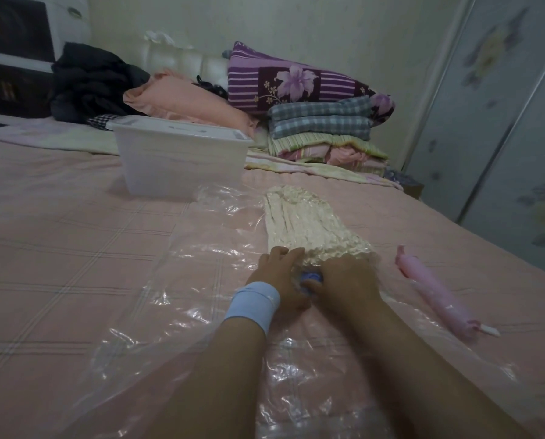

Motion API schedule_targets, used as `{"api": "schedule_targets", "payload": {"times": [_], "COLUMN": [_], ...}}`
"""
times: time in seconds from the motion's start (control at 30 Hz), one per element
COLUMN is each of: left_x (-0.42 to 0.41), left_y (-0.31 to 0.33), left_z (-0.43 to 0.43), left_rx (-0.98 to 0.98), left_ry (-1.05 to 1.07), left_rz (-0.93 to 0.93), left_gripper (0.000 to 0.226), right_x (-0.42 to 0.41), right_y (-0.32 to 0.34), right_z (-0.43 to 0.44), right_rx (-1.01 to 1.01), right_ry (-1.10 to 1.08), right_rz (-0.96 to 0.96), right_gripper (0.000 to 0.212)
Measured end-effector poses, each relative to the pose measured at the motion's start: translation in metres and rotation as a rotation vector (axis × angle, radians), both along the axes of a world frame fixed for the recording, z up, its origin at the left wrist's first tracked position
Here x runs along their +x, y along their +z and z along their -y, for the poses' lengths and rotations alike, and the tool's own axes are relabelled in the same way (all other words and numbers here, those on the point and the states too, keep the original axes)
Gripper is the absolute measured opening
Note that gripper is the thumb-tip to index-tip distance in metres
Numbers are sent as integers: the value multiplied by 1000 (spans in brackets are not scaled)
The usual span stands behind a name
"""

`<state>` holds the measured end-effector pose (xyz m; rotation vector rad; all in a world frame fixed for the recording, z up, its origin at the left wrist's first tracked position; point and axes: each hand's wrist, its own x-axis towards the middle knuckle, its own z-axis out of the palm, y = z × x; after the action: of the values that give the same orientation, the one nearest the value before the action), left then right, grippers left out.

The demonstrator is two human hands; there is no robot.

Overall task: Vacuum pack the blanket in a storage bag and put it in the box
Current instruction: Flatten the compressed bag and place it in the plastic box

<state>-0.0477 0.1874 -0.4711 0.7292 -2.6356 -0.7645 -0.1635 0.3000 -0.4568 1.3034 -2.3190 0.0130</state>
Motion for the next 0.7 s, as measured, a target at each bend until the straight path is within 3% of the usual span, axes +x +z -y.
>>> {"api": "schedule_targets", "payload": {"times": [0.2, 0.4, 0.57, 0.7], "left_x": [1, 1, 1, 0], "left_y": [1, 0, 1, 0], "left_z": [0, 0, 1, 0], "left_rx": [-12, 15, -2, 12], "left_ry": [-11, -4, -11, -5], "left_rz": [27, -1, 17, 12], "left_gripper": [102, 100, 101, 99], "right_x": [-4, -5, -3, 2], "right_y": [-5, -4, -4, -5], "right_z": [-2, 1, -2, 3], "right_rx": [-26, -78, -52, -52], "right_ry": [151, 37, 199, 64], "right_rz": [211, 51, 88, 16], "right_gripper": [28, 42, 26, 32]}}
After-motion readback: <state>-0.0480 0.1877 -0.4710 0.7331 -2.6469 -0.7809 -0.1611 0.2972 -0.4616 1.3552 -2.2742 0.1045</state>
